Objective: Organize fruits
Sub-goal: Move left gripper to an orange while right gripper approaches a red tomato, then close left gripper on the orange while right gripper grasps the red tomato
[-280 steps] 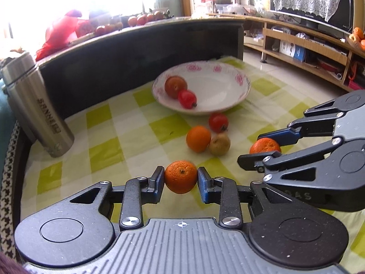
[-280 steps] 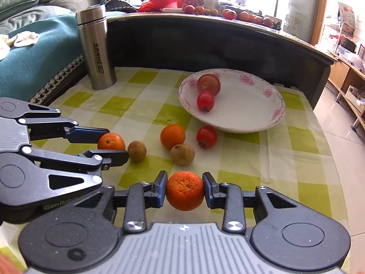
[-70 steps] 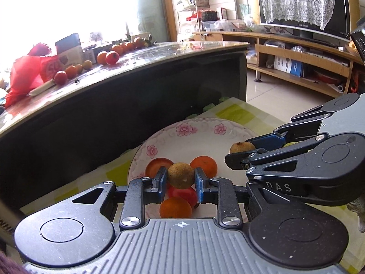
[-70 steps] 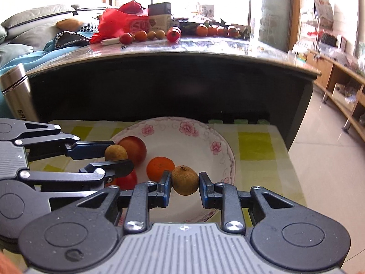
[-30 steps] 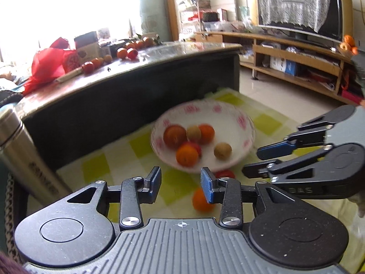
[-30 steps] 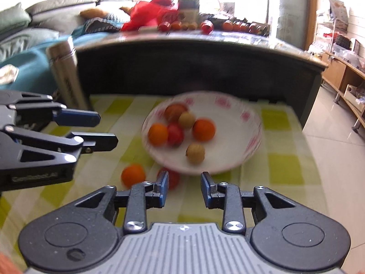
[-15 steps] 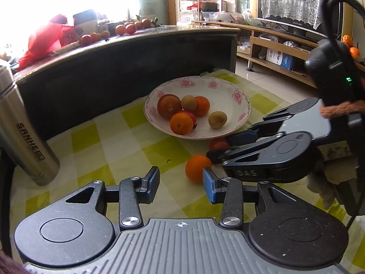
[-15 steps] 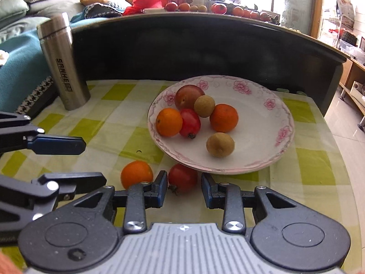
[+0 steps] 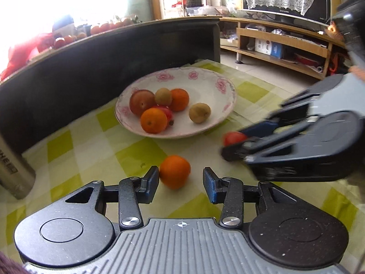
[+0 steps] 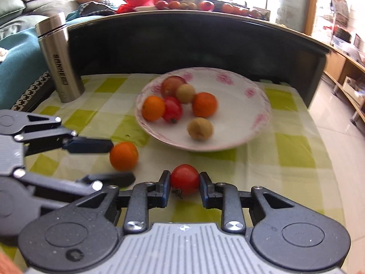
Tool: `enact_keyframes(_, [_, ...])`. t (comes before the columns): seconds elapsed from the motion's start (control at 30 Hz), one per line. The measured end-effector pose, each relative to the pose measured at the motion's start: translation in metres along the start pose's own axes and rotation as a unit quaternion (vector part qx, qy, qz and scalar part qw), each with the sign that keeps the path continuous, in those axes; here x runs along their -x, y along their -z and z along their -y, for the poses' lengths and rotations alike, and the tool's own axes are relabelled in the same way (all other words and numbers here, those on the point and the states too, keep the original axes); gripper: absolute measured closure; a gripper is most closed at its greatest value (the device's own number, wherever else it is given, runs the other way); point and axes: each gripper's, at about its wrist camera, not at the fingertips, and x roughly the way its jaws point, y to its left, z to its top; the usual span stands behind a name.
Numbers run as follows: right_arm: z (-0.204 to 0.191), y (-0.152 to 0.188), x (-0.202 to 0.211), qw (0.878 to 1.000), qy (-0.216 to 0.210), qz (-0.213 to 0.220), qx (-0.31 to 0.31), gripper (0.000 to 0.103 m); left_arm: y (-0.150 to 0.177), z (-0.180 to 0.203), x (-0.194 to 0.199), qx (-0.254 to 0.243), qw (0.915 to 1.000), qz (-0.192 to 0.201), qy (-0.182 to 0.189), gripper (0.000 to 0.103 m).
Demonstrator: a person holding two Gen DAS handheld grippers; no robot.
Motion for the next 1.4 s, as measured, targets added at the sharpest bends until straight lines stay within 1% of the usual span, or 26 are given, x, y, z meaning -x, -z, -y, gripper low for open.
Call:
enact_keyframes(0.1, [0.003,0.004,0.005,1.000,0.001,-0.003,-0.001,0.070,-0.003,-0.003,-0.009,0.019,0.9998,-0.004,-0.002,0.053])
enact_keyframes(0.17, [0.003,0.006,0.005,1.000,0.002,-0.007,-0.001,0.070,-0.002,-0.003,-0.014,0.028,0.9996,-0.009,-0.002,0.059])
enact_keyframes(0.27, [0.003,0.007,0.006,1.000,0.004,-0.006,0.000,0.070,-0.002,-0.003,-0.014,0.037,0.9993,-0.007,0.000,0.062])
enact_keyframes(0.43, [0.002,0.011,0.010,1.000,0.003,-0.009,-0.003,0.070,0.000,-0.002,-0.006,0.031,0.9993,-0.022,0.007,0.062])
enact_keyframes(0.57, [-0.003,0.021,0.021,1.000,-0.002,-0.015,-0.006,0.070,0.009,0.001,0.014,0.024,0.9988,-0.040,0.014,0.062])
enact_keyframes(0.73, [-0.020,0.040,0.039,1.000,-0.004,-0.021,0.013,0.070,0.024,0.019,0.037,0.003,0.9987,-0.046,0.020,0.062])
enact_keyframes(0.77, [-0.024,0.045,0.042,1.000,-0.001,-0.018,0.019,0.070,0.029,0.023,0.038,-0.002,0.9985,-0.050,0.021,0.062])
enact_keyframes(0.8, [-0.028,0.049,0.044,0.999,0.006,-0.013,0.028,0.069,0.033,0.026,0.040,-0.002,0.9988,-0.046,0.019,0.062])
enact_keyframes(0.9, [-0.034,0.056,0.047,0.999,0.020,-0.011,0.045,0.068,0.034,0.029,0.043,0.001,0.9988,-0.047,0.017,0.059])
enact_keyframes(0.93, [-0.034,0.057,0.048,0.999,0.019,-0.011,0.043,0.066,0.034,0.028,0.044,0.004,0.9988,-0.046,0.015,0.059])
enact_keyframes(1.17, [-0.028,0.061,0.059,1.000,0.009,-0.011,0.020,0.056,0.045,0.027,0.063,0.027,0.9980,-0.057,0.000,0.049])
enact_keyframes(1.23, [-0.029,0.060,0.062,1.000,0.005,-0.006,0.022,0.056,0.046,0.029,0.067,0.030,0.9980,-0.055,-0.005,0.048])
enact_keyframes(1.37, [-0.033,0.058,0.064,0.999,-0.001,0.009,0.033,0.049,0.045,0.031,0.068,0.034,0.9985,-0.043,-0.005,0.046])
enact_keyframes(1.4, [-0.034,0.058,0.063,0.999,0.002,0.011,0.039,0.049,0.045,0.032,0.067,0.035,0.9986,-0.040,-0.007,0.046])
